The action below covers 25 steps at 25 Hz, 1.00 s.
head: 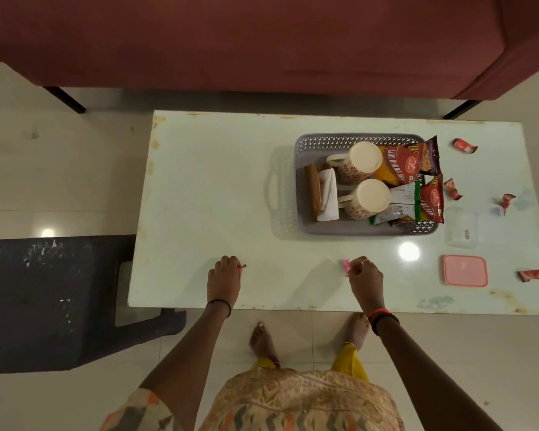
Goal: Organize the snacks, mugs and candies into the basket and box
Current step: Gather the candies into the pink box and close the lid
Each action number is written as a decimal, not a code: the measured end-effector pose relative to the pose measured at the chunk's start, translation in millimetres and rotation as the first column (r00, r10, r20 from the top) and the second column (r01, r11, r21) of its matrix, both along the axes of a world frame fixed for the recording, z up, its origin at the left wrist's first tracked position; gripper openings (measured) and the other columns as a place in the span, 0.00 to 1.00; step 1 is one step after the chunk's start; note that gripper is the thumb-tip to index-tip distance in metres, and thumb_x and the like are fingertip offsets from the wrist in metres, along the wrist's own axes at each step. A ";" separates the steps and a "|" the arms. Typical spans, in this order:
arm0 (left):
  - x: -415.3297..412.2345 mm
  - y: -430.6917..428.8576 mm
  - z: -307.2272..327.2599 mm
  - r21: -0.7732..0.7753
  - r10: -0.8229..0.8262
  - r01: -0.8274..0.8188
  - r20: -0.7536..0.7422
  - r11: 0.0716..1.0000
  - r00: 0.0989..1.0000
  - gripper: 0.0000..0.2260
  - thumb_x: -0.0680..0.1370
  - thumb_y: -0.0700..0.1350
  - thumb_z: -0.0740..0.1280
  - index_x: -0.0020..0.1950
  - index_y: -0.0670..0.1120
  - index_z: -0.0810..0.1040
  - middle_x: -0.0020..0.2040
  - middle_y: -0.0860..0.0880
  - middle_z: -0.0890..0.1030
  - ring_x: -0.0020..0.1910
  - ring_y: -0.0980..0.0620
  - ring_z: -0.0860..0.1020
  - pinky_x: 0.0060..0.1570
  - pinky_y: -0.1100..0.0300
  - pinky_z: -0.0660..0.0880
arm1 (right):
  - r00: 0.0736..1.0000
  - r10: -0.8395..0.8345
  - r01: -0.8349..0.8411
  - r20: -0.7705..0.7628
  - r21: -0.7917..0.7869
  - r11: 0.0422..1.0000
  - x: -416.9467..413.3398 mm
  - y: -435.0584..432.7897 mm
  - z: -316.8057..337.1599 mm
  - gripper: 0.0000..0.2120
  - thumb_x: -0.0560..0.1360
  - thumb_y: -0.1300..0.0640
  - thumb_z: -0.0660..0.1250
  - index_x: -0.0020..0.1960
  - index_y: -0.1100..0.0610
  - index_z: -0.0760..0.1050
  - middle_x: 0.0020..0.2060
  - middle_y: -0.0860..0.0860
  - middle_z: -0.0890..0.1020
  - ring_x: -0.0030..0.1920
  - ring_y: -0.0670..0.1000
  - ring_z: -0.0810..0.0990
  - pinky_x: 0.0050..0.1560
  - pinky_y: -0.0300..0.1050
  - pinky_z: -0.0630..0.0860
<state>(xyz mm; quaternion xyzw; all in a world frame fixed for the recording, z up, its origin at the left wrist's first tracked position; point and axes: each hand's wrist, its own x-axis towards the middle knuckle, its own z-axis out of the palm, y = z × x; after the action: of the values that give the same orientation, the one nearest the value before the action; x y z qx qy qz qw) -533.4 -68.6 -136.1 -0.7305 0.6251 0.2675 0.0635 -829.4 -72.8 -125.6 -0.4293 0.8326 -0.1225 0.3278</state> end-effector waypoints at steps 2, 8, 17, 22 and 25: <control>6.4 -5.8 1.4 0.027 0.001 -0.001 -0.016 1.000 1.000 0.10 0.81 0.44 0.56 0.57 0.42 0.72 0.55 0.43 0.76 0.55 0.43 0.75 0.53 0.51 0.71 | 0.998 -0.060 0.060 0.002 -0.013 0.998 -1.6 0.0 1.1 0.10 0.73 0.70 0.59 0.47 0.66 0.78 0.47 0.61 0.83 0.50 0.61 0.79 0.47 0.43 0.72; 9.7 -7.5 13.9 0.143 0.454 -0.431 -0.315 0.891 0.834 0.05 0.79 0.42 0.55 0.51 0.41 0.68 0.48 0.39 0.79 0.41 0.42 0.75 0.40 0.54 0.69 | 0.990 -0.124 0.121 0.065 0.052 0.991 -2.6 2.3 4.1 0.11 0.76 0.57 0.66 0.55 0.63 0.74 0.52 0.61 0.80 0.51 0.59 0.79 0.48 0.43 0.72; -1.9 -2.3 16.6 0.145 0.492 -0.470 -0.250 0.871 0.834 0.07 0.78 0.44 0.56 0.46 0.41 0.66 0.37 0.44 0.75 0.37 0.41 0.73 0.37 0.55 0.68 | 0.996 0.078 -0.071 -0.034 0.170 0.983 4.8 -13.6 -7.4 0.09 0.76 0.61 0.64 0.53 0.65 0.74 0.52 0.62 0.79 0.56 0.62 0.77 0.52 0.51 0.76; -46.0 -3.9 26.6 0.127 0.435 -0.416 -0.269 0.900 0.859 0.05 0.79 0.42 0.54 0.44 0.42 0.64 0.35 0.46 0.74 0.36 0.42 0.72 0.37 0.55 0.67 | 0.991 -0.083 0.060 0.101 0.213 0.975 -23.2 -1.6 2.9 0.07 0.72 0.60 0.64 0.47 0.64 0.73 0.48 0.59 0.79 0.48 0.58 0.78 0.45 0.49 0.74; -87.1 -7.3 36.4 0.143 0.386 -0.358 -0.327 0.923 0.863 0.04 0.79 0.39 0.53 0.47 0.43 0.66 0.43 0.44 0.75 0.41 0.43 0.73 0.41 0.55 0.68 | 0.977 -0.168 0.136 0.133 0.221 0.966 -62.0 18.3 13.2 0.05 0.71 0.60 0.63 0.40 0.61 0.70 0.40 0.58 0.78 0.40 0.55 0.74 0.39 0.47 0.71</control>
<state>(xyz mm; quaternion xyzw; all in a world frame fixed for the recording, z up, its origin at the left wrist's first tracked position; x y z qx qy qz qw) -620.5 -76.0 -99.7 -0.7752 0.4628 0.4238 -0.0729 -891.4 -54.4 -112.4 -0.3164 0.8441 -0.0905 0.4232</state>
